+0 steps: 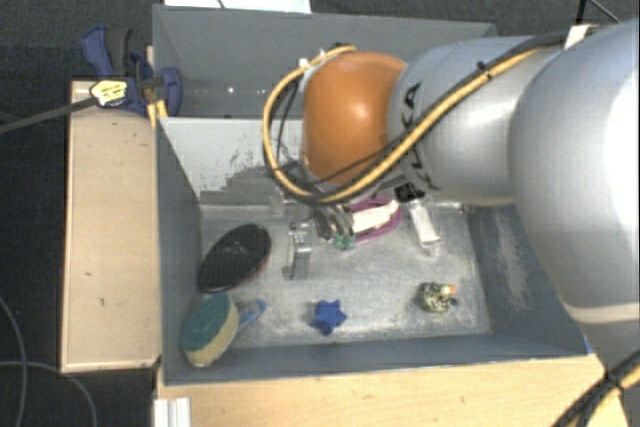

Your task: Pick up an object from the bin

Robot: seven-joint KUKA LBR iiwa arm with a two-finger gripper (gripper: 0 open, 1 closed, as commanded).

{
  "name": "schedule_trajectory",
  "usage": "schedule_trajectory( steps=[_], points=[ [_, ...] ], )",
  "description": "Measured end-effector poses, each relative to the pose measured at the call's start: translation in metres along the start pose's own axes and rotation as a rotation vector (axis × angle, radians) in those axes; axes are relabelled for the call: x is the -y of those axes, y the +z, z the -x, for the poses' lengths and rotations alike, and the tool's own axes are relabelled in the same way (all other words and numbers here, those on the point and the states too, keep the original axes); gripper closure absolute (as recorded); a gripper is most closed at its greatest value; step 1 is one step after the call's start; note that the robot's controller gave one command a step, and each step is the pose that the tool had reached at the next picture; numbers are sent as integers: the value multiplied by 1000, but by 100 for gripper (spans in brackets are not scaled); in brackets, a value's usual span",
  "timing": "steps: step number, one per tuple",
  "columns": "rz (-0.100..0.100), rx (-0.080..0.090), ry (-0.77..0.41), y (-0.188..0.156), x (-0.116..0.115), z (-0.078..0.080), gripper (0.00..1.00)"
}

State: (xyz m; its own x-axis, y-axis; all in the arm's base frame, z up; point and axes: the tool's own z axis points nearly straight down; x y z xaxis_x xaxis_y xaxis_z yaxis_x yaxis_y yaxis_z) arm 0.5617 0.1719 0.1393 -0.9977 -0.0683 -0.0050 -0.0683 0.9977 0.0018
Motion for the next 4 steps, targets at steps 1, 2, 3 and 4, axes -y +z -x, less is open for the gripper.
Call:
schedule_trajectory(
  steps=[1, 2, 3, 4],
  points=[
    [-2, -5, 411, 70, -38, -17, 0],
    [-4, -5, -72, 69, -76, -30, 0],
    [-5, -5, 13, 70, -76, -28, 0],
    [-5, -5, 16, 70, -76, -28, 100]
  ],
)
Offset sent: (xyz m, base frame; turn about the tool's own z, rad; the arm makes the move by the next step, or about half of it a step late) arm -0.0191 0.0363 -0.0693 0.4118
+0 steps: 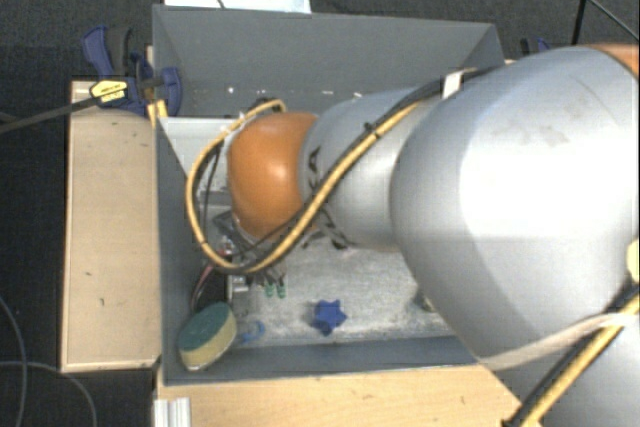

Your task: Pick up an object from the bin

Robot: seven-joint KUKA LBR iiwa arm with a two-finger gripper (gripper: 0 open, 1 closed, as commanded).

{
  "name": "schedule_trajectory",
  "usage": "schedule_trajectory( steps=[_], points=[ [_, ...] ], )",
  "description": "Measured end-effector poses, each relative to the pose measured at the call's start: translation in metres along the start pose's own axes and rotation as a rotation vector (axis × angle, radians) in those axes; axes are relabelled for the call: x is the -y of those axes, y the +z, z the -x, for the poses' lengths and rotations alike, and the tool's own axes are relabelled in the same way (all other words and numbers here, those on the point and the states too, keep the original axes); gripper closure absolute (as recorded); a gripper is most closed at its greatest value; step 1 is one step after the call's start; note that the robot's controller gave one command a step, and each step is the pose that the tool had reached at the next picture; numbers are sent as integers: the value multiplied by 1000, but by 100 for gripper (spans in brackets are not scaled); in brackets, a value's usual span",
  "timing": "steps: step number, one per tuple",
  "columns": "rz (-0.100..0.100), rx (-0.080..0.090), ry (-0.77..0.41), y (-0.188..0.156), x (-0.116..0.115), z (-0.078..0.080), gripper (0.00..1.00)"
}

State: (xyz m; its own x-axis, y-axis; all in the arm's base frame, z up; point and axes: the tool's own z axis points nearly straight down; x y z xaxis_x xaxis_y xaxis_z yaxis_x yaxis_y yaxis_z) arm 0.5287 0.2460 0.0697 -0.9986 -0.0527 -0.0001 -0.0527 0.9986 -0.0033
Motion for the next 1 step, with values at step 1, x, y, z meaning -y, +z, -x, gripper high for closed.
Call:
schedule_trajectory(
  steps=[1],
  points=[
    [5, 9, -15, -157, 28, 26, 100]
  ],
)
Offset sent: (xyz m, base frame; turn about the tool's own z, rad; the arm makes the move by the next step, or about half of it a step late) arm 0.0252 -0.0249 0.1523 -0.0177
